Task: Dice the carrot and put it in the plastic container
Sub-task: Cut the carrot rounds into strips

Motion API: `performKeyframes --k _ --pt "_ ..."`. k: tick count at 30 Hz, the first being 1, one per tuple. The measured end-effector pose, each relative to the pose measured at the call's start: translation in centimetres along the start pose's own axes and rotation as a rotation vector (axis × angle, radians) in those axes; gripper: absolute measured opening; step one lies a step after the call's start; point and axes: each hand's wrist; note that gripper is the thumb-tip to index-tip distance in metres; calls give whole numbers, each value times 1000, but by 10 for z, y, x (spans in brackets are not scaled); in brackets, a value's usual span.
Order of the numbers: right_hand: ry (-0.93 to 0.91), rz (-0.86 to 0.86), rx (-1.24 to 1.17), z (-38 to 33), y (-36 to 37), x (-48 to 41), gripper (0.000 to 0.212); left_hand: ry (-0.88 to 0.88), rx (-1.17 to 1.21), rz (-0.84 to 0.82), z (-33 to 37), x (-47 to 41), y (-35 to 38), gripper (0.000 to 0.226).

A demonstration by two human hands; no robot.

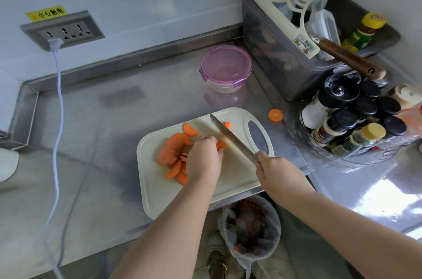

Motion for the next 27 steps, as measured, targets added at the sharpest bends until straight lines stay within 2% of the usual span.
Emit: performKeyframes --k 13,27 --pt "-53 32 -13 4 2 12 12 -11 73 54 0 10 -1 29" --pt "-76 21 -7 5 7 13 13 2 77 75 -1 13 2 16"
Point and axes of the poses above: each hand's wrist, its own x-axis away from the middle knuckle, its own y-axis out of the palm, z = x × y, and after that the axes turned 12 degrees about x, right-handed
